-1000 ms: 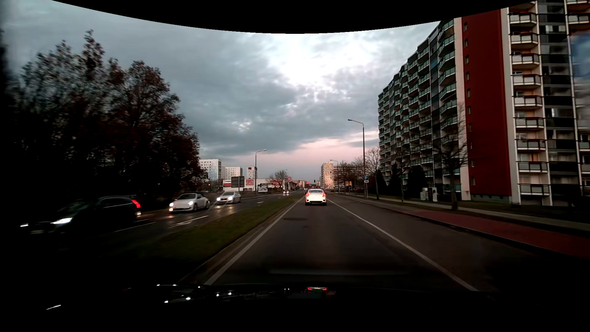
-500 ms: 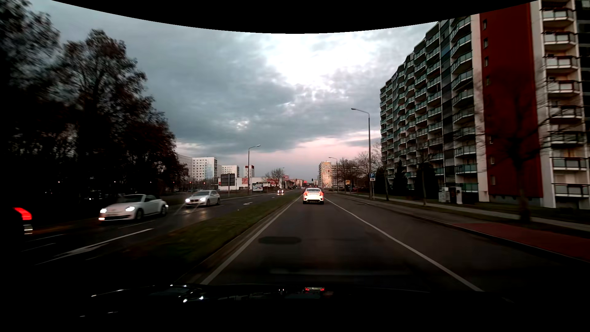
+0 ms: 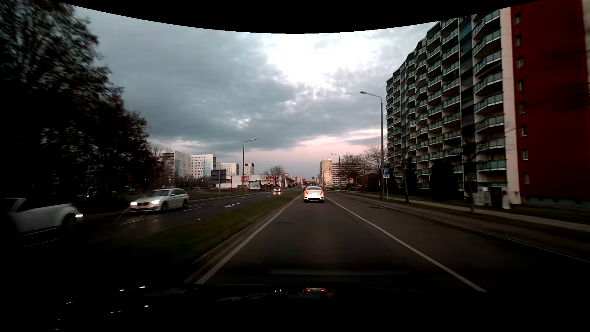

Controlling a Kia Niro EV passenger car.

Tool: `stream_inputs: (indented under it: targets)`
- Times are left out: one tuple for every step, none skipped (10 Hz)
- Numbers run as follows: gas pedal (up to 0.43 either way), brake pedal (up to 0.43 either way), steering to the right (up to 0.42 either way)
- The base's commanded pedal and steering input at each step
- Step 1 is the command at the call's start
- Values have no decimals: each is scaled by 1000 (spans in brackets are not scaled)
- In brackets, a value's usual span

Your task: Follow the waypoints while adhering to traffic rules and regulations

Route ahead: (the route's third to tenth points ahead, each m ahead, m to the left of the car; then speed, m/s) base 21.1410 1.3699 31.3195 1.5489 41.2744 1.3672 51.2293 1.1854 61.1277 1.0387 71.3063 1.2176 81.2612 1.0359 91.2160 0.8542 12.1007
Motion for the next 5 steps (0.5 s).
stream_inputs:
  targets:
    - [138,0,-4]
    - [138,0,-4]
    - [138,0,-4]
    - [130,0,-1]
    - [130,0,-1]
